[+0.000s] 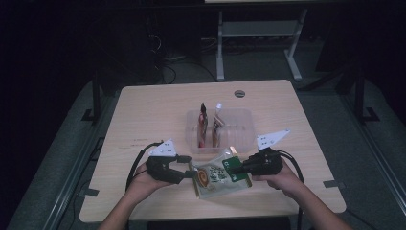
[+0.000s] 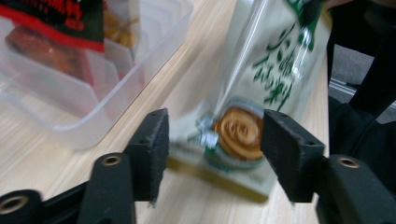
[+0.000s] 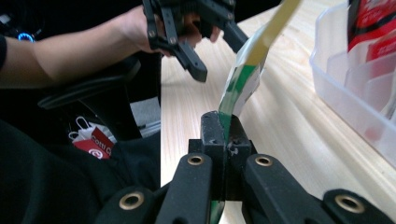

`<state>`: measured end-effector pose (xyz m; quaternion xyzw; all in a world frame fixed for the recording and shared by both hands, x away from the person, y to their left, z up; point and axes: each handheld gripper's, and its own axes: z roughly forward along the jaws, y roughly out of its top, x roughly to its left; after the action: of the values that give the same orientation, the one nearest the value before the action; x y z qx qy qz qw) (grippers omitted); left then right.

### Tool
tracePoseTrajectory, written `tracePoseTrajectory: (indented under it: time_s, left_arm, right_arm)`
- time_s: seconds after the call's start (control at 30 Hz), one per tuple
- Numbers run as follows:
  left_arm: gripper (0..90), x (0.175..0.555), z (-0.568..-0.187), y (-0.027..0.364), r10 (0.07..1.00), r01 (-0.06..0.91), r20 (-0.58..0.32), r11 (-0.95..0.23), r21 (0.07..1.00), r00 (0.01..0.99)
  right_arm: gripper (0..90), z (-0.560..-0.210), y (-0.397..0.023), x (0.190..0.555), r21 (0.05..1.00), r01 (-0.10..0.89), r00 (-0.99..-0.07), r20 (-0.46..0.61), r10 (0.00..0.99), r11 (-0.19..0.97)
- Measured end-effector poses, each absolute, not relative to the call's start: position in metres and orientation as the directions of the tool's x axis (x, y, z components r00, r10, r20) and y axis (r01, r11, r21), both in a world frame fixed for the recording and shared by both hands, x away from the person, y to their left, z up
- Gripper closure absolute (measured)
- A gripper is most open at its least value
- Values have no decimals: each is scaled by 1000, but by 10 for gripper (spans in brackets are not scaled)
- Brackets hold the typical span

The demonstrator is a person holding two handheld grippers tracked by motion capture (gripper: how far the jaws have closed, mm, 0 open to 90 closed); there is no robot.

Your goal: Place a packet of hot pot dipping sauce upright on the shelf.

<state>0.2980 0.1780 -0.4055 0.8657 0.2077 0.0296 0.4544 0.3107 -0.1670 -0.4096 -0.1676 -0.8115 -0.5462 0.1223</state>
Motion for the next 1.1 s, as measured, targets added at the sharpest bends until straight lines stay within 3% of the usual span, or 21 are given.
tracePoseTrajectory:
  time_s: [0.23,0.67,1.1]
  left_arm:
    - [336,300,-410,183,400,355,-149,-510,783,904]
    - [318,301,-414,186,408,368,-150,-533,762,901]
    - [308,303,-417,192,427,384,-150,-539,750,892]
  right_arm:
    - [900,-403,-175,311,863,403,-915,376,147,303]
    - [900,-380,-194,311,905,364,-928,331,171,220]
    - [900,-360,-206,316,924,322,-934,275,229,208]
